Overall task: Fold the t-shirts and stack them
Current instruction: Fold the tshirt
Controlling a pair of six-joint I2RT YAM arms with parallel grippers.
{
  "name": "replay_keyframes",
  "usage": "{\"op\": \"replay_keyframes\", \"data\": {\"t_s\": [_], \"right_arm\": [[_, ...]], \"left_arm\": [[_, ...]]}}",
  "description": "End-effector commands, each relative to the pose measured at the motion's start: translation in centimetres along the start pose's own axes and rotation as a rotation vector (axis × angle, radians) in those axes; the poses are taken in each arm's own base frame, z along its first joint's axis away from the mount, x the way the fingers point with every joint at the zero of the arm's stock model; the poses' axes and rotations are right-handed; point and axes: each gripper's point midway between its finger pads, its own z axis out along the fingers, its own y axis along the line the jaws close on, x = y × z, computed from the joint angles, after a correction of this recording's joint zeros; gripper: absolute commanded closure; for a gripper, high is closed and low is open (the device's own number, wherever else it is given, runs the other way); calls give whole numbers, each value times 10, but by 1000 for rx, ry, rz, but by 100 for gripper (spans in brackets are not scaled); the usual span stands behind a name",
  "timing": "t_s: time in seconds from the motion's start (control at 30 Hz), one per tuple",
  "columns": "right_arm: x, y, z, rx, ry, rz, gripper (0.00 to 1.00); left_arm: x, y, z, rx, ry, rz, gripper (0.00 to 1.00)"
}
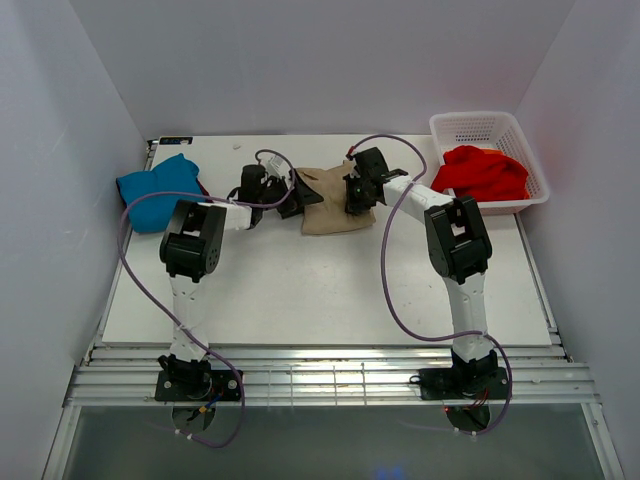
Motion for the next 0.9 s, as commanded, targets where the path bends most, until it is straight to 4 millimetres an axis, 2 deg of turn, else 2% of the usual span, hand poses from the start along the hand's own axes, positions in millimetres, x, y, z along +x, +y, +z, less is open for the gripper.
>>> {"op": "replay_keyframes", "data": {"t_s": [0.0, 0.17, 0.3, 0.5, 0.57, 0.63, 0.67, 0.73, 0.8, 0.83, 0.87], "right_arm": [[23, 2, 13, 0, 63, -2, 92], [31, 9, 14, -21, 73, -8, 92], [40, 14, 14, -32, 86, -13, 92], [46, 22, 14, -54, 90, -15, 92], [49, 24, 14, -58, 95, -17, 92], [49, 27, 13, -64, 90, -23, 92], [50, 27, 11, -67, 90, -22, 92], [50, 30, 10, -75, 85, -25, 92], [52, 32, 6, -79, 83, -23, 92], [53, 33, 5, -83, 80, -22, 92], [49, 35, 0, -86, 68, -21, 92]], "left_arm": [[37, 29, 21, -101, 73, -57, 2], [48, 28, 39, -117, 82, -60, 2], [47, 35, 43, -144, 63, -63, 2], [48, 33, 52, -160, 52, -54, 3], [55, 37, 55, -184, 64, -54, 14], [53, 40, 59, -209, 61, -43, 29], [55, 44, 58, -232, 70, -49, 48], [49, 45, 62, -258, 59, -21, 69], [51, 54, 63, -314, 75, -10, 100], [45, 48, 67, -316, 64, 15, 100], [46, 50, 66, -335, 75, 35, 100]]}}
